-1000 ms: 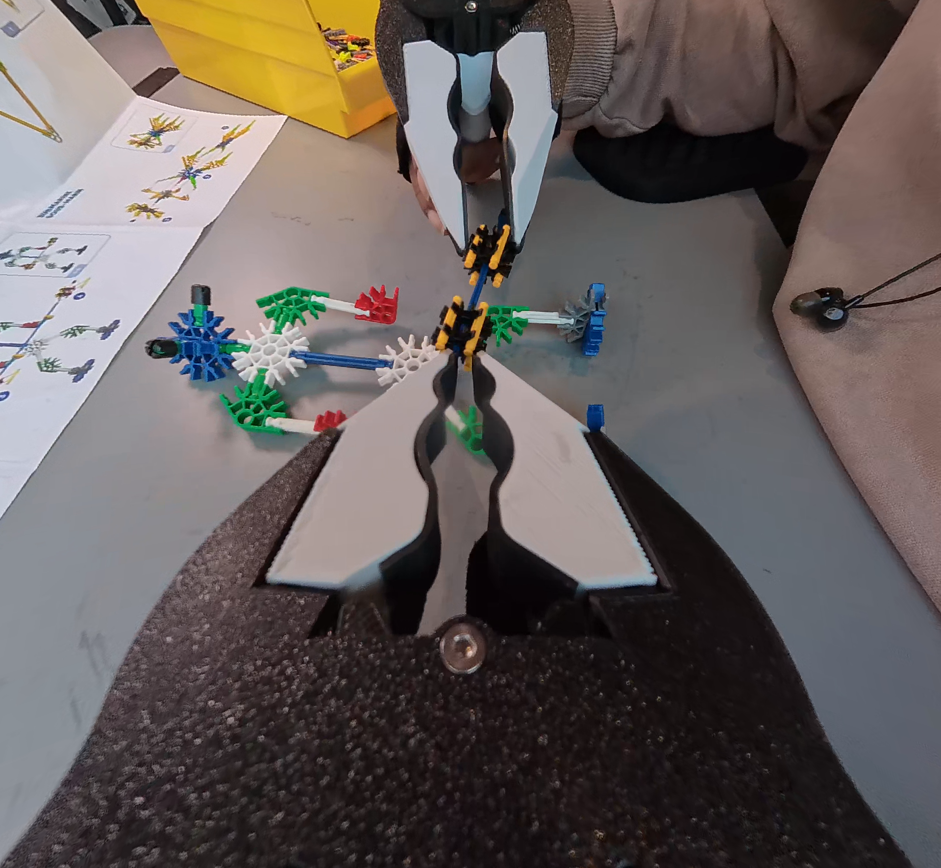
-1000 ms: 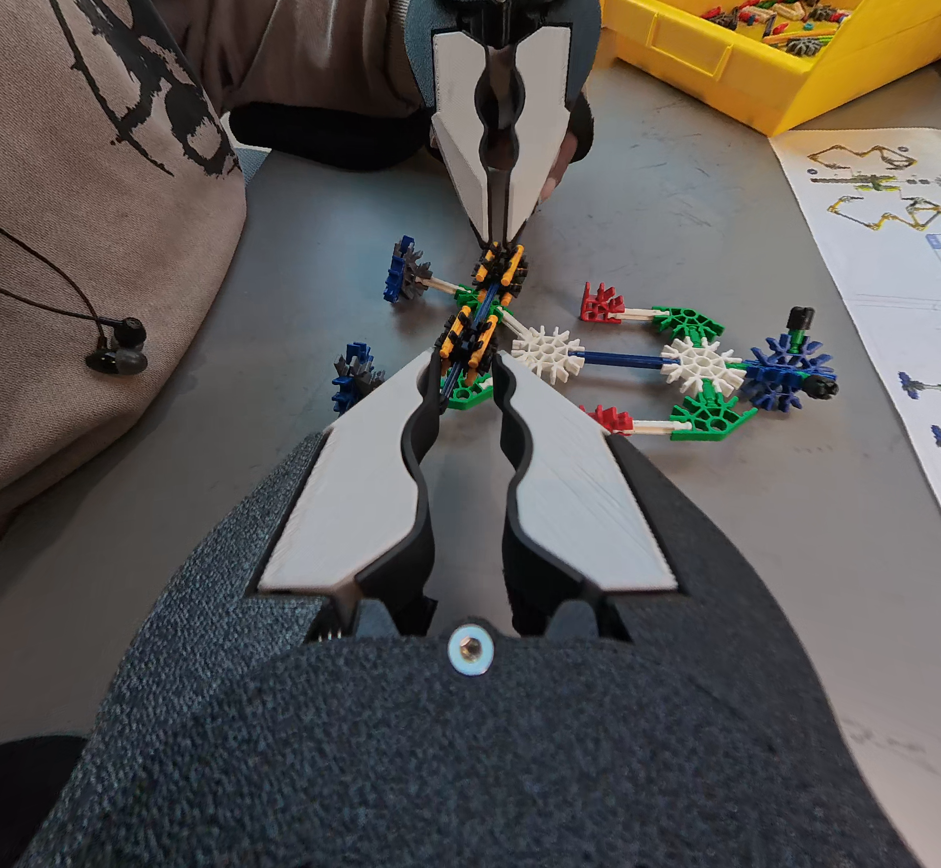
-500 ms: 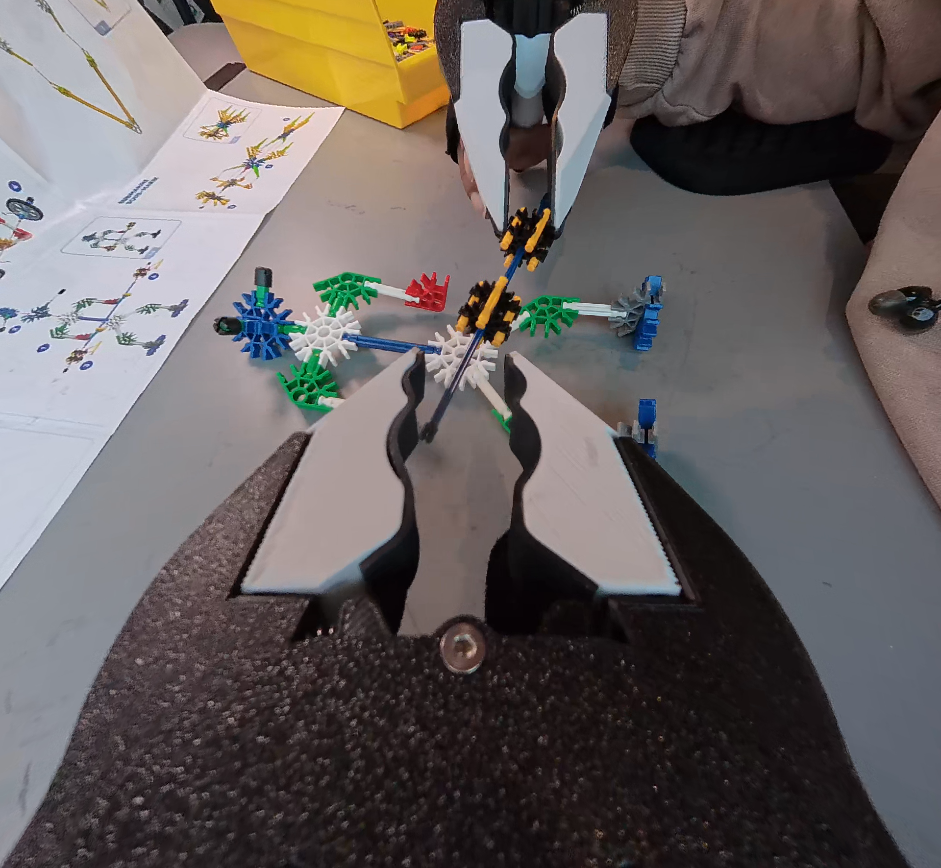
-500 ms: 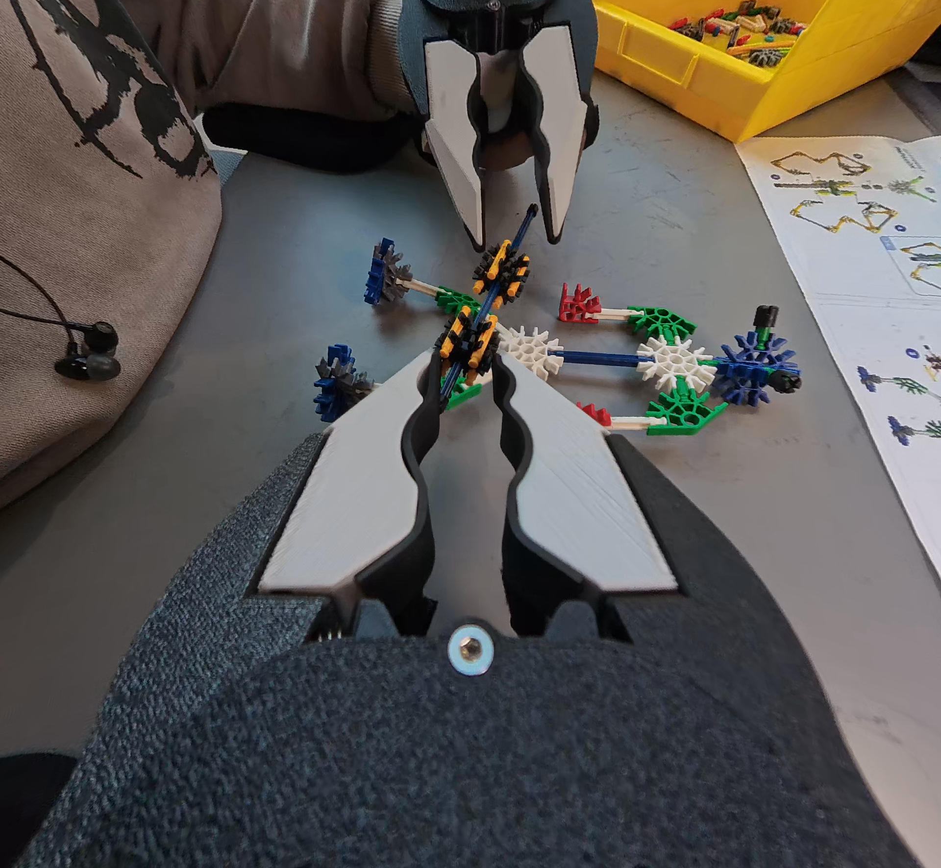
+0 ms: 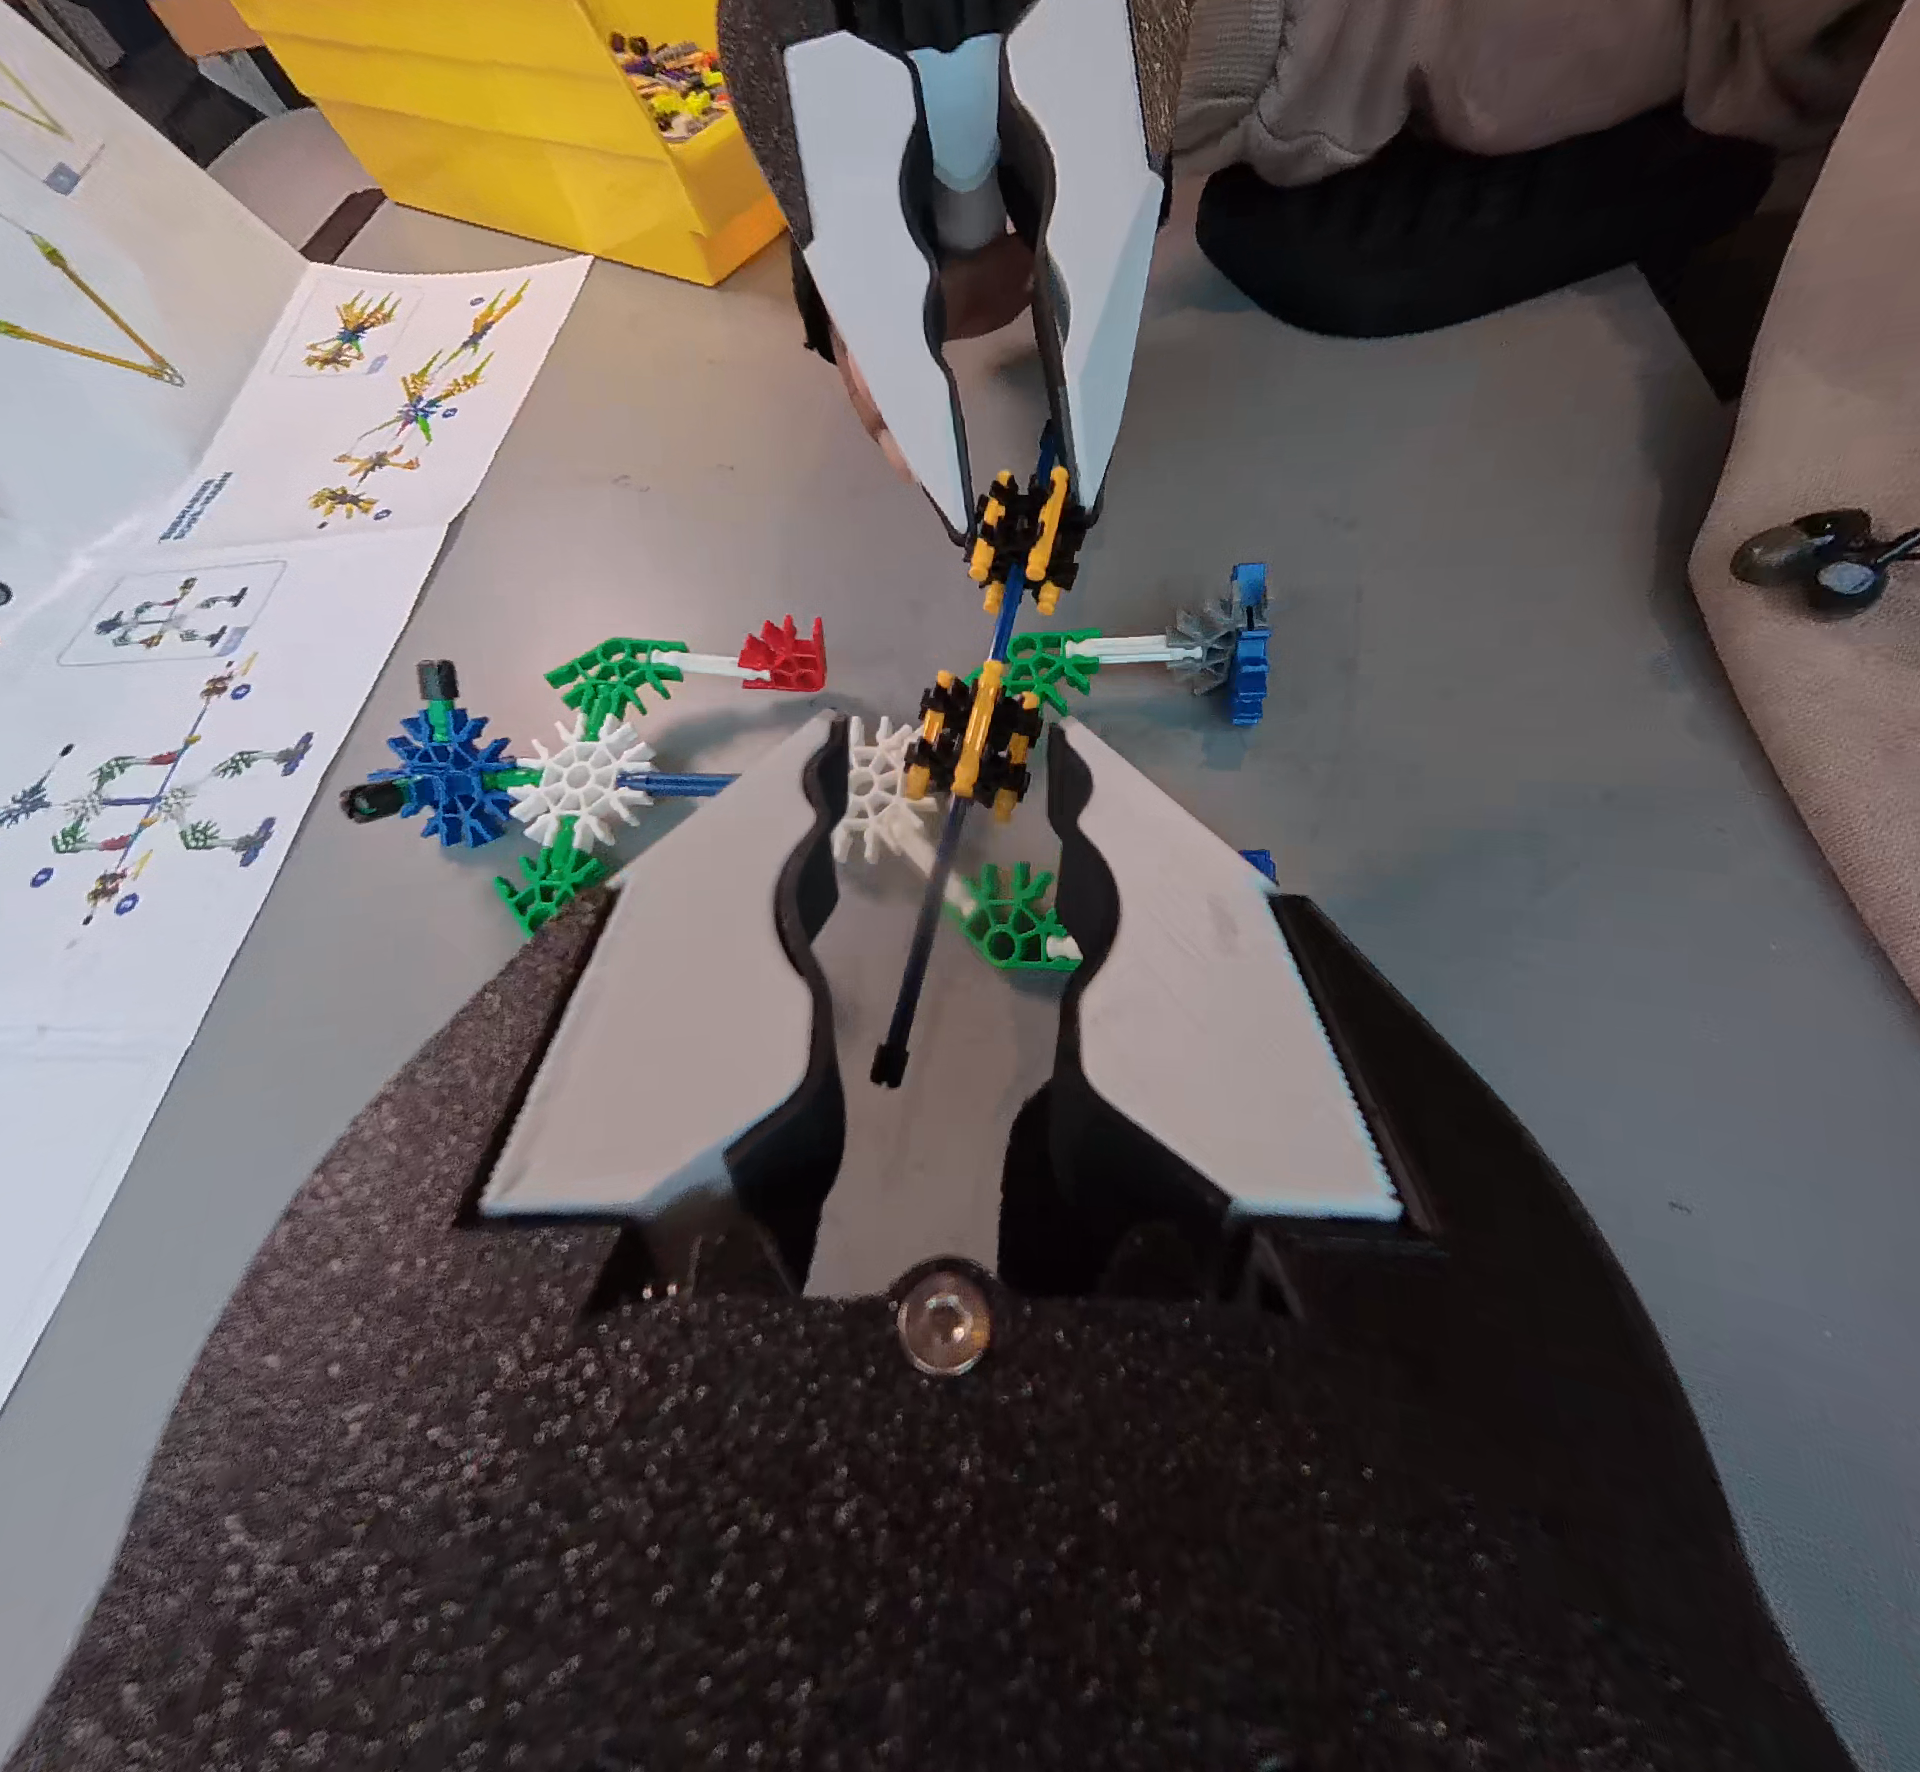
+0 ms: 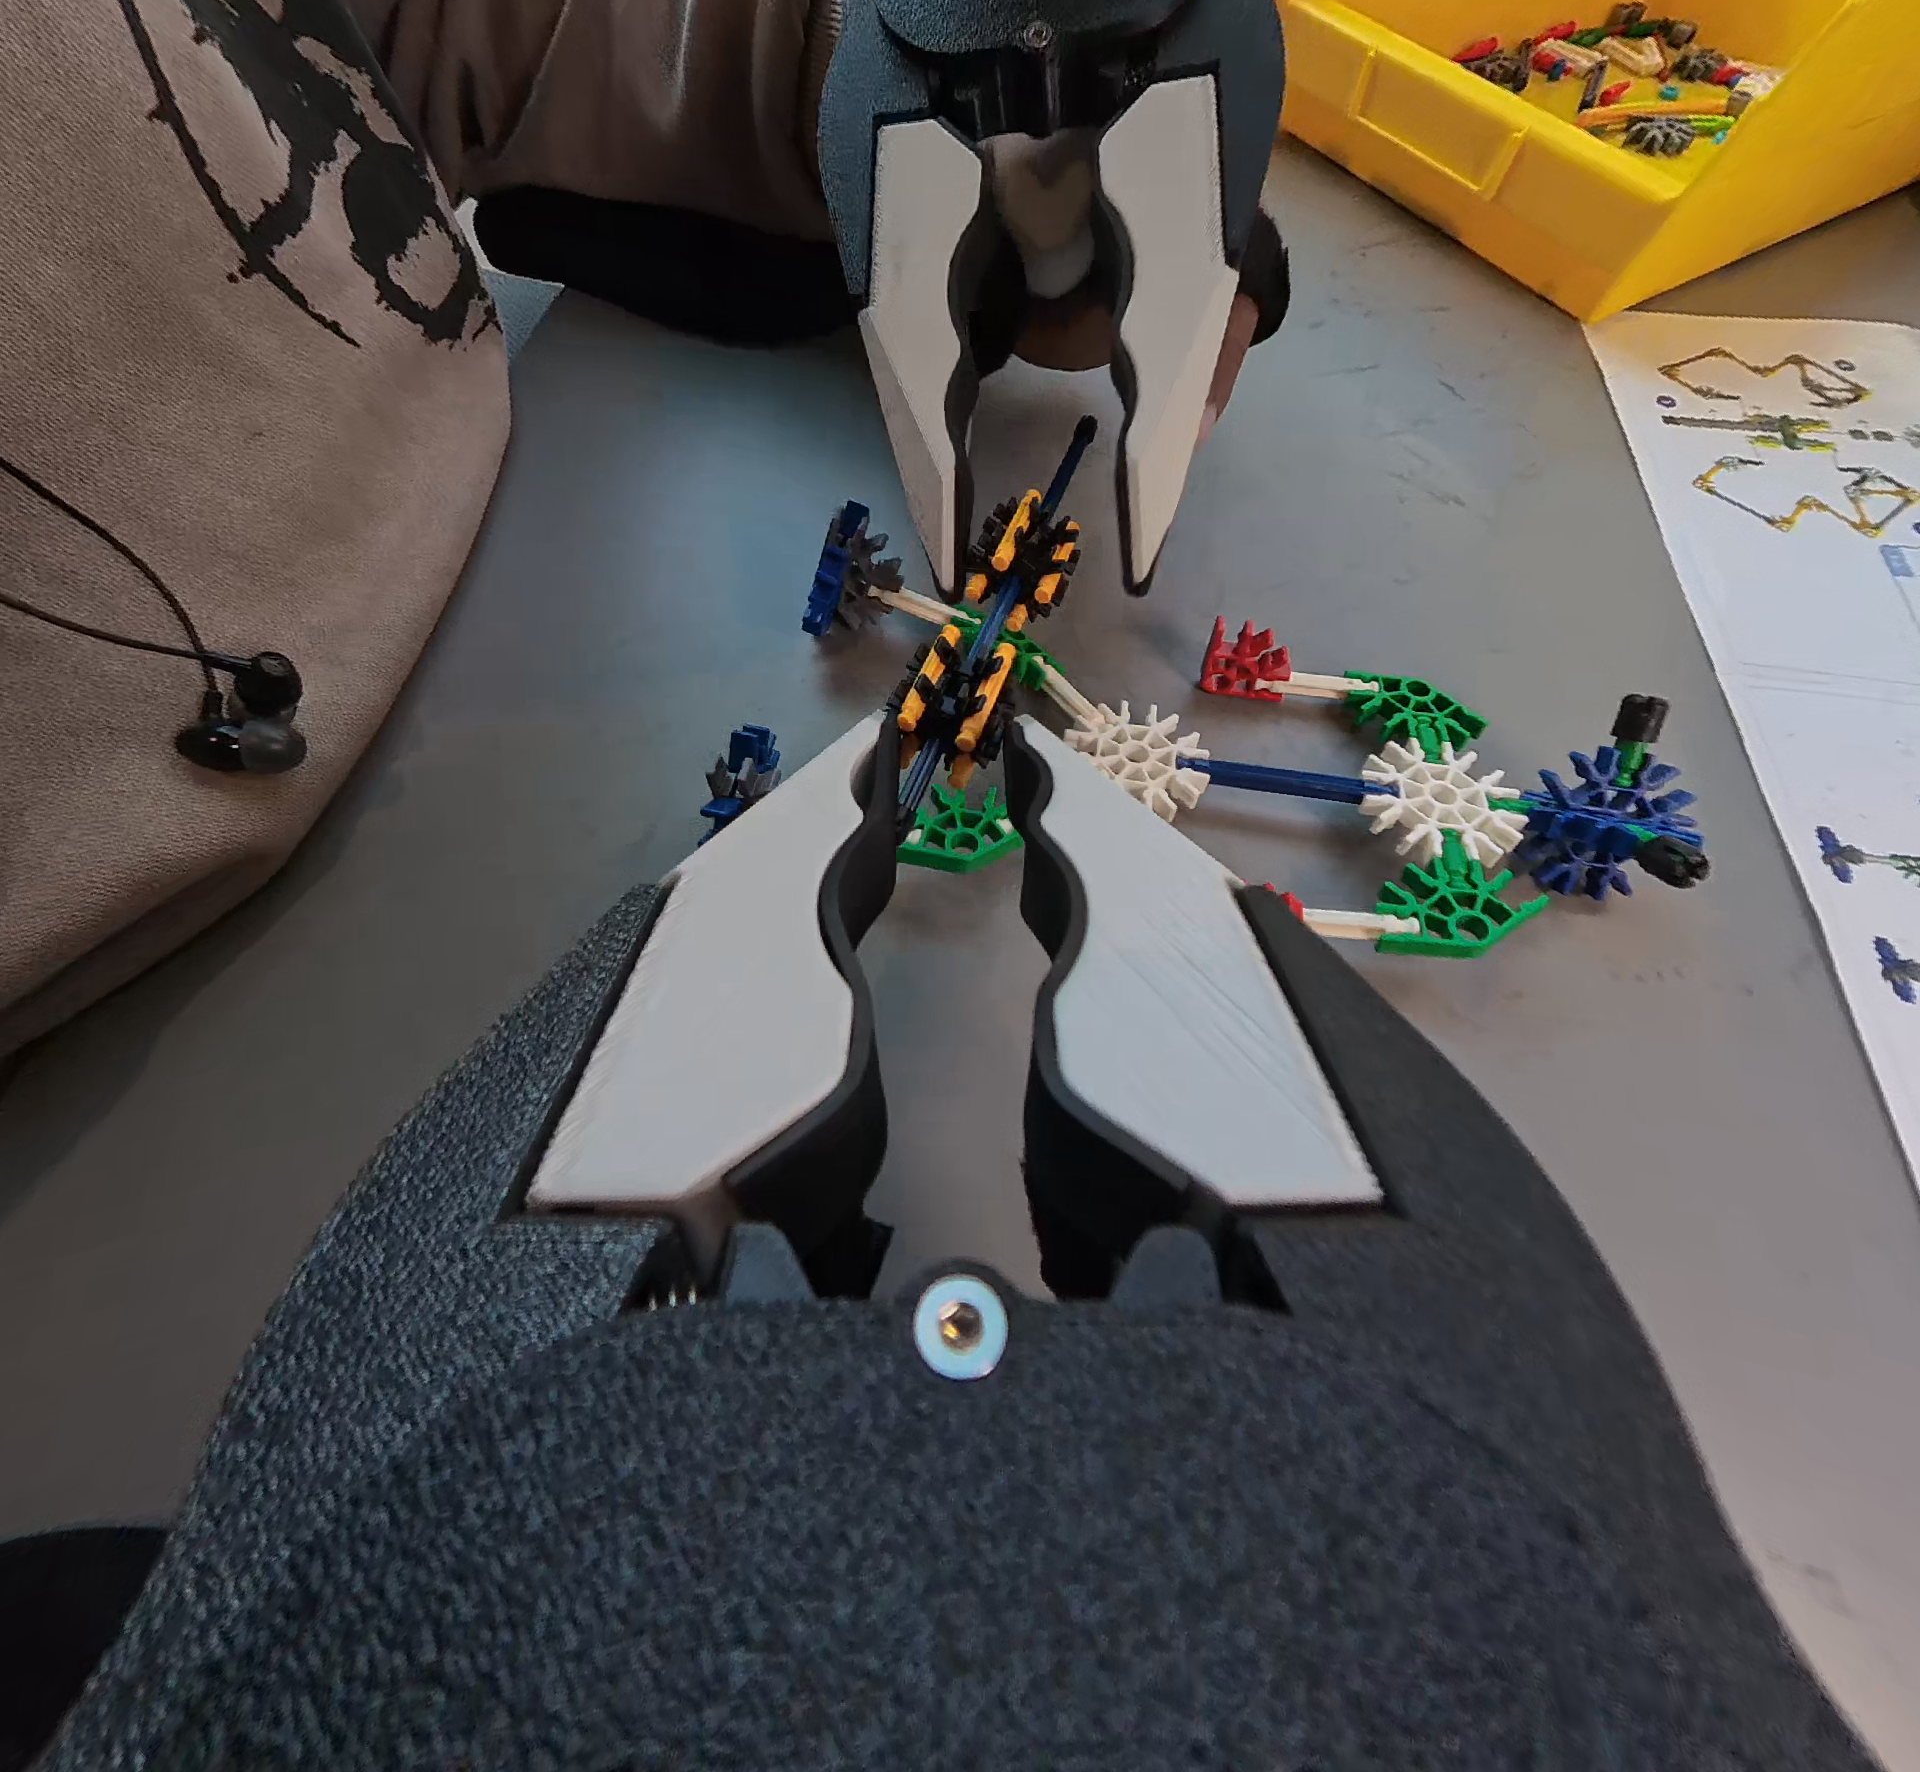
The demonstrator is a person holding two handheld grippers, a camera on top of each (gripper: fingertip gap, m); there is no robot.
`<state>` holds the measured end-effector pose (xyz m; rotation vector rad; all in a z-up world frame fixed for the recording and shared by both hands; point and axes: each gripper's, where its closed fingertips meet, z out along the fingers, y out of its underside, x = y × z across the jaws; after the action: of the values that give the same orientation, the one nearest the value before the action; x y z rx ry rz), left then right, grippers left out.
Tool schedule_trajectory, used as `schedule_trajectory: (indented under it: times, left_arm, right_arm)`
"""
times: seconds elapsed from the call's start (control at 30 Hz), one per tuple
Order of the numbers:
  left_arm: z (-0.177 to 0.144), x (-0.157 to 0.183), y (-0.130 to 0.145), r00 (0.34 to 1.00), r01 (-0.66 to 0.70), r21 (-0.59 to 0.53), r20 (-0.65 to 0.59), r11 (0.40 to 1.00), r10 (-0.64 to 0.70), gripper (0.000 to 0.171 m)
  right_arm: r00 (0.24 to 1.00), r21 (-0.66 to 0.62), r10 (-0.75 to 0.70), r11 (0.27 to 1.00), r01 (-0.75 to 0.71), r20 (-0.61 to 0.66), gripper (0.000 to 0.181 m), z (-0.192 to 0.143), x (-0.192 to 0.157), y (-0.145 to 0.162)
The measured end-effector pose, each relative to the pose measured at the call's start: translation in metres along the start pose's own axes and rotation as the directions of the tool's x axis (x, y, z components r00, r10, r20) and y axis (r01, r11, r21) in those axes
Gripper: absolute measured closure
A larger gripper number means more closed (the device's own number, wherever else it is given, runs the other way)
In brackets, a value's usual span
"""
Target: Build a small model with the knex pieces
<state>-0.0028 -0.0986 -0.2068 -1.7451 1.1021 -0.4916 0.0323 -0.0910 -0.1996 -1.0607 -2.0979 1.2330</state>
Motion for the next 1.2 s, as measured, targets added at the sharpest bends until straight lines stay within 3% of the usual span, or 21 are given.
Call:
schedule_trajectory:
  times: [0.03,0.53,0.63,0.87,0.9,1.0,1.2]
  left_arm:
    - [0.003,0.003,0.002,1.000,-0.020,-0.023,-0.009,1.000,0.019,0.145]
    - [-0.019,-0.019,0.013,0.997,0.038,-0.027,0.069,0.999,-0.037,0.147]
    - [-0.020,-0.021,0.014,0.996,0.040,-0.028,0.077,0.999,-0.038,0.147]
    - [-0.020,-0.020,0.013,0.997,0.046,-0.014,0.065,0.999,-0.045,0.147]
    - [-0.019,-0.019,0.013,0.997,0.046,-0.016,0.063,0.999,-0.045,0.147]
    - [-0.020,-0.020,0.014,0.996,0.059,-0.007,0.060,0.998,-0.058,0.147]
    - [-0.022,-0.029,0.017,0.993,0.092,0.003,0.076,0.996,-0.092,0.147]
  right_arm:
    - [1.000,0.000,-0.004,1.000,0.004,-0.002,0.163,0.000,0.000,-0.001]
    - [0.991,-0.075,0.029,0.996,-0.039,-0.129,0.167,-0.031,0.029,0.026]
    - [0.991,-0.109,0.035,0.993,-0.049,-0.128,0.151,-0.034,0.028,0.030]
    - [0.984,-0.119,-0.024,0.993,0.002,-0.178,0.134,-0.024,0.030,0.021]
    - [0.981,-0.121,-0.041,0.992,0.018,-0.190,0.134,-0.021,0.031,0.019]
    - [0.970,-0.149,-0.108,0.986,0.076,-0.219,0.158,-0.021,0.033,0.019]
    - [0.968,-0.118,-0.052,0.993,0.023,-0.245,0.158,-0.032,0.043,0.022]
